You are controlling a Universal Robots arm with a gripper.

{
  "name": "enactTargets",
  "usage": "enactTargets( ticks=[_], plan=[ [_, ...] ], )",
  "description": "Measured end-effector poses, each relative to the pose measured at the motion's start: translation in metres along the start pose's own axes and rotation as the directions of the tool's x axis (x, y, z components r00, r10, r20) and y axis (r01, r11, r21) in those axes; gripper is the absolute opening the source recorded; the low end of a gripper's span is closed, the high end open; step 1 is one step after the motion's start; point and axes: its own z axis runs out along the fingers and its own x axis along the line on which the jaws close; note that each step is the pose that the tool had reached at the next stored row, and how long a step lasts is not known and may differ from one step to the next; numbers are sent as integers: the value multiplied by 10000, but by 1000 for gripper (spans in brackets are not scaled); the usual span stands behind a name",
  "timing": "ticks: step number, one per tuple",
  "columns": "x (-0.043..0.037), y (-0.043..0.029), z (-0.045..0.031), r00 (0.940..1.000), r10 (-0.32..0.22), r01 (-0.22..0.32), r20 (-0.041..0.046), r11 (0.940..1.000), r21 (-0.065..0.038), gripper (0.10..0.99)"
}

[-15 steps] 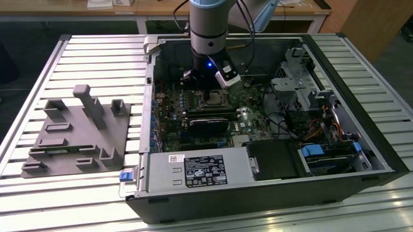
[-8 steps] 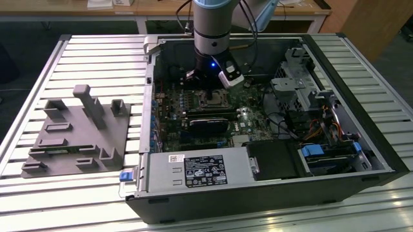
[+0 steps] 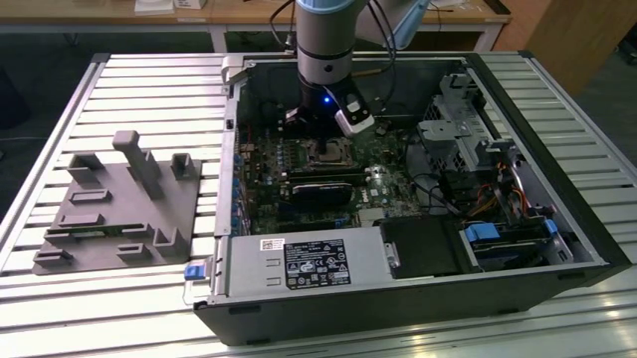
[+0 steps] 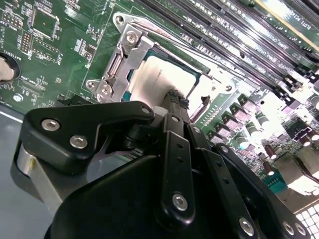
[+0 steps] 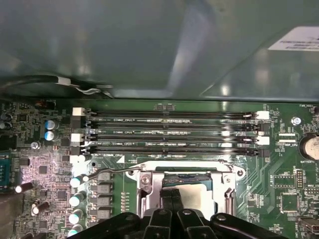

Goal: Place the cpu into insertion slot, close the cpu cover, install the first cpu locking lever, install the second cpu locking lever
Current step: 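Close the cpu cover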

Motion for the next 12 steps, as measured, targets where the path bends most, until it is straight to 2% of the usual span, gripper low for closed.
enactTargets(
  ticks=[6, 12],
  plan=[
    [1, -1, 4, 10000, 0, 0, 0, 10000, -6, 106],
    [-97, -1, 11, 10000, 0, 0, 0, 10000, -6, 106]
  ],
)
